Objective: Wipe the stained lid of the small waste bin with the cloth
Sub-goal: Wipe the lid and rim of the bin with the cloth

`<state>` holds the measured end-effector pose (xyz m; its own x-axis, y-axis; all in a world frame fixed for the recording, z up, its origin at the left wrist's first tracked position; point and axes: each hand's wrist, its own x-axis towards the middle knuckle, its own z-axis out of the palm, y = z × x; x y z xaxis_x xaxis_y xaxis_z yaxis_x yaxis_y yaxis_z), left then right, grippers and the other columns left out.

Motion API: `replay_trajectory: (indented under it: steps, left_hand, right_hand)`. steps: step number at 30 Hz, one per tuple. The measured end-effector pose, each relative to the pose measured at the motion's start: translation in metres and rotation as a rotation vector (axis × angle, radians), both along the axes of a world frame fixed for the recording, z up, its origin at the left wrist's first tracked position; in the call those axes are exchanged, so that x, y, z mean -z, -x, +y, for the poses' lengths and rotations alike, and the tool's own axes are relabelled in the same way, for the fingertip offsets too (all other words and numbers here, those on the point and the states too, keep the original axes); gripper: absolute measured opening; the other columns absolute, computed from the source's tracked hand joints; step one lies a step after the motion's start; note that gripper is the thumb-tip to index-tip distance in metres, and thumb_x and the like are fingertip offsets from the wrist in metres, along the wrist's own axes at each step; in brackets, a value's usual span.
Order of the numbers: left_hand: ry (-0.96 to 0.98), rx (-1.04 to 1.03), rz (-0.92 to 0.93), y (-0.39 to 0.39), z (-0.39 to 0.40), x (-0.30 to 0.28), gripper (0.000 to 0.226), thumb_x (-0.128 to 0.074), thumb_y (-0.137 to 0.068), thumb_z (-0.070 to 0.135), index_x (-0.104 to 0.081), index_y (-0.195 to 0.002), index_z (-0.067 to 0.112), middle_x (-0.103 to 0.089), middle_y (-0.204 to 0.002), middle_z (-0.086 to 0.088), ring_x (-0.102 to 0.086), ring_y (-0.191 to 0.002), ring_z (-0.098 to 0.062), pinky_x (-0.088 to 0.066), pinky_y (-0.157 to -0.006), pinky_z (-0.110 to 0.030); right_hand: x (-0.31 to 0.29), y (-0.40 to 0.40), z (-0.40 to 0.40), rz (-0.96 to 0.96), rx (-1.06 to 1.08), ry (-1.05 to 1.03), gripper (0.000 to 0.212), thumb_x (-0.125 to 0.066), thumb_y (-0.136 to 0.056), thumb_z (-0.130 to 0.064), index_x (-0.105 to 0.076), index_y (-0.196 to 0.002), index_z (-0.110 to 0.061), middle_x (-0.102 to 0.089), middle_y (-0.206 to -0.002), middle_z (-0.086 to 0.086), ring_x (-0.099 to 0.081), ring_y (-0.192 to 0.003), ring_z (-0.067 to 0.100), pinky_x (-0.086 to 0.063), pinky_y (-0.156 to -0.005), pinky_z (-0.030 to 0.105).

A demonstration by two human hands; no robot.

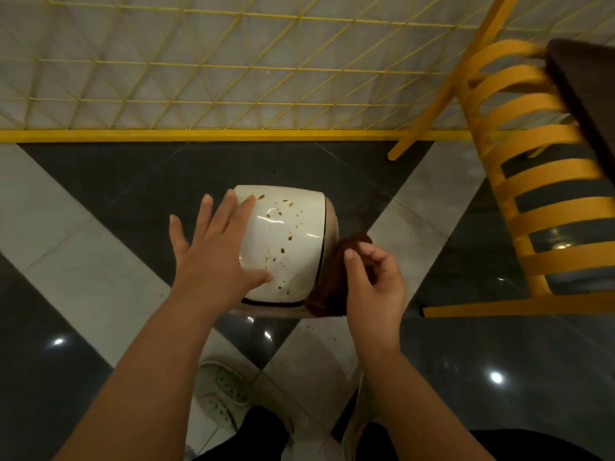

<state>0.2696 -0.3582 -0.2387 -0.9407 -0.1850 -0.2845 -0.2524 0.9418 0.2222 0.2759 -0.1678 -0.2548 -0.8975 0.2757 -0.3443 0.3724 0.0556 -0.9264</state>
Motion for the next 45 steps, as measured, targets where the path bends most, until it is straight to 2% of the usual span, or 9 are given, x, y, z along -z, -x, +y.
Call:
replay_trajectory:
  steps: [3,7,10,17,24,28,32,40,45]
  left_hand:
    - [-0.061,-0.001,-0.027,0.000,-0.006,0.003,0.108,-0.072,-0.072,0.052,0.002,-0.149,0.038,0.010,-0.159,0.012,0.014,-0.146,-0.016,0.016,-0.111,-0.055]
    - [-0.110,-0.019,0.010,0.005,-0.006,0.005,0.104,-0.073,-0.073,0.046,-0.003,-0.149,0.039,0.001,-0.158,0.012,0.003,-0.147,-0.016,0.016,-0.110,-0.054]
    - [-0.162,-0.033,0.020,0.007,-0.008,0.008,0.104,-0.075,-0.073,0.042,-0.004,-0.149,0.039,-0.001,-0.157,0.012,-0.005,-0.146,-0.016,0.011,-0.112,-0.054]
    - [-0.386,-0.126,-0.002,0.008,-0.004,0.007,0.100,-0.077,-0.075,0.021,-0.011,-0.149,0.037,0.001,-0.154,0.015,-0.007,-0.143,-0.018,-0.025,-0.113,-0.043]
    - [-0.395,-0.121,0.004,0.008,0.003,0.006,0.100,-0.073,-0.077,0.010,-0.010,-0.149,0.038,0.004,-0.156,0.016,-0.005,-0.144,-0.015,-0.028,-0.112,-0.042]
    - [-0.385,-0.117,0.005,0.009,0.008,0.006,0.100,-0.075,-0.078,0.015,-0.009,-0.149,0.037,0.005,-0.156,0.014,-0.004,-0.144,-0.016,-0.028,-0.112,-0.042]
    - [-0.395,-0.093,0.002,0.008,0.005,0.007,0.102,-0.076,-0.076,0.019,-0.008,-0.149,0.039,0.008,-0.156,0.019,0.000,-0.145,-0.014,-0.028,-0.112,-0.043]
    - [-0.385,-0.112,-0.006,0.012,0.008,0.009,0.108,-0.081,-0.070,0.024,-0.007,-0.149,0.039,0.007,-0.156,0.019,0.001,-0.145,-0.016,-0.024,-0.113,-0.046]
    - [-0.359,-0.119,-0.024,0.013,0.010,0.010,0.108,-0.080,-0.072,0.022,-0.006,-0.148,0.042,0.008,-0.156,0.018,0.001,-0.146,-0.019,-0.025,-0.112,-0.050]
  right_hand:
    - [0.000,0.007,-0.014,0.107,-0.208,-0.157,0.025,-0.062,-0.092,-0.026,-0.063,-0.115,-0.036,-0.059,-0.119,-0.021,-0.055,-0.109,-0.006,-0.052,-0.094,0.024]
    - [0.025,0.001,-0.011,0.310,-0.433,-0.621,0.041,-0.061,-0.091,-0.026,-0.056,-0.130,-0.034,-0.043,-0.135,-0.016,-0.032,-0.126,0.001,-0.028,-0.110,0.030]
    - [0.034,0.002,-0.009,0.356,-0.453,-0.663,0.044,-0.056,-0.092,-0.024,-0.051,-0.135,-0.032,-0.040,-0.143,-0.004,-0.027,-0.129,0.005,-0.023,-0.109,0.028]
    - [0.020,0.050,-0.026,0.317,-0.419,-0.848,0.041,-0.049,-0.098,-0.018,-0.050,-0.138,-0.026,-0.043,-0.140,0.002,-0.036,-0.128,0.017,-0.027,-0.107,0.028]
    - [0.024,0.041,0.009,0.392,-0.499,-0.791,0.040,-0.049,-0.096,-0.012,-0.056,-0.134,-0.020,-0.053,-0.126,0.005,-0.046,-0.115,0.014,-0.043,-0.103,0.030]
    - [0.021,0.051,0.000,0.332,-0.444,-0.800,0.040,-0.049,-0.097,-0.023,-0.051,-0.138,-0.023,-0.049,-0.133,0.002,-0.036,-0.116,0.005,-0.033,-0.101,0.023]
    - [0.021,0.053,0.000,0.280,-0.515,-0.779,0.045,-0.050,-0.097,-0.030,-0.044,-0.141,-0.030,-0.039,-0.146,-0.002,-0.035,-0.133,0.014,-0.032,-0.108,0.031]
    - [0.019,0.047,-0.011,0.377,-0.476,-0.833,0.038,-0.052,-0.096,-0.019,-0.054,-0.134,-0.018,-0.052,-0.131,0.008,-0.048,-0.118,0.023,-0.046,-0.098,0.033]
    - [0.014,0.042,0.002,0.434,-0.640,-0.896,0.045,-0.040,-0.094,-0.031,-0.055,-0.134,-0.018,-0.054,-0.127,0.008,-0.052,-0.112,0.022,-0.048,-0.092,0.030]
